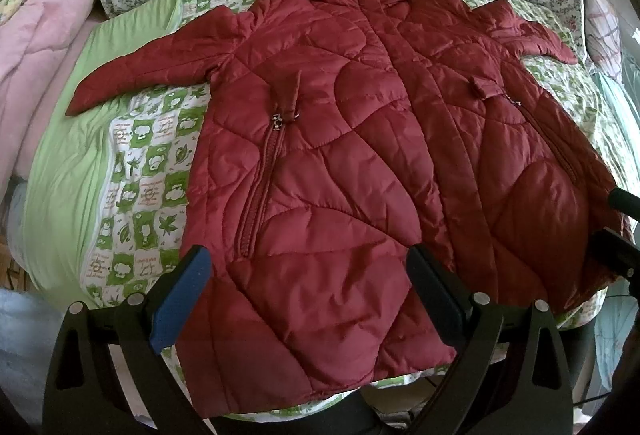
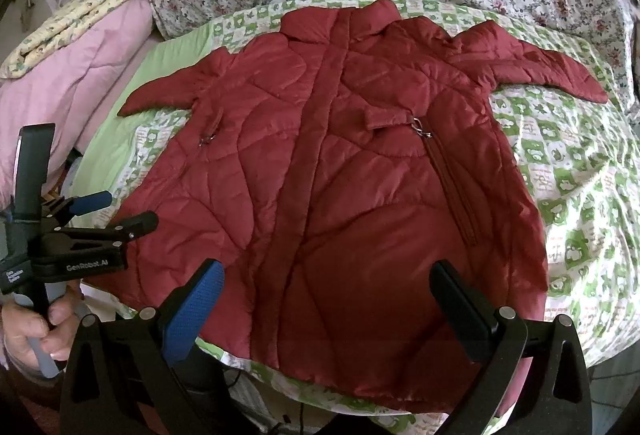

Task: Fold large clothes

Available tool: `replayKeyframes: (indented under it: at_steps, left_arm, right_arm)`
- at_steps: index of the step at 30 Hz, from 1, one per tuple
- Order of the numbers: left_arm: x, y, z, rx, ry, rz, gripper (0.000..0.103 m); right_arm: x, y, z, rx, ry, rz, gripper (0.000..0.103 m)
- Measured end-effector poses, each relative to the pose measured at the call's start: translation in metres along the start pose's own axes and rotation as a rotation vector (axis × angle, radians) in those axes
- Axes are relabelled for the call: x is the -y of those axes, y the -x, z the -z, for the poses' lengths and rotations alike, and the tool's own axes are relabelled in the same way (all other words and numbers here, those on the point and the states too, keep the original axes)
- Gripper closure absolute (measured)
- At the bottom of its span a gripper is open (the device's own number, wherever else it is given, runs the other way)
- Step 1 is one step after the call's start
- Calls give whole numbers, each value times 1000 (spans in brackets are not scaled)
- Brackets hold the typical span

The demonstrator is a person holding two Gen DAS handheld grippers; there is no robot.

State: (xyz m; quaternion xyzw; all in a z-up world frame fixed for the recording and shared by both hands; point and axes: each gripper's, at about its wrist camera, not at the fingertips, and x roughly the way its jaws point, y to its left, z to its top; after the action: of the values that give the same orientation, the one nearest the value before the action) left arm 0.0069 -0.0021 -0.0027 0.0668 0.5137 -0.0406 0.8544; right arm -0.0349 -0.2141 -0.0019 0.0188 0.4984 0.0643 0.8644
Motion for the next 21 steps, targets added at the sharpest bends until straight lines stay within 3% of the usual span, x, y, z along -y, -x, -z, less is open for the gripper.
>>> replayKeyframes:
  at_steps: [2, 12, 21]
  left_arm:
    - [2, -2, -3, -1, 0, 1, 4]
    - [-1, -14, -7, -46, 8, 26, 4]
    - [-5, -23, -22, -11, 7, -3, 4]
  right_arm:
    - [-1, 0, -1, -25, 8, 23, 0]
    - [9, -3, -9, 12, 3, 38, 0]
    - [53, 1, -27, 60, -66, 58, 0]
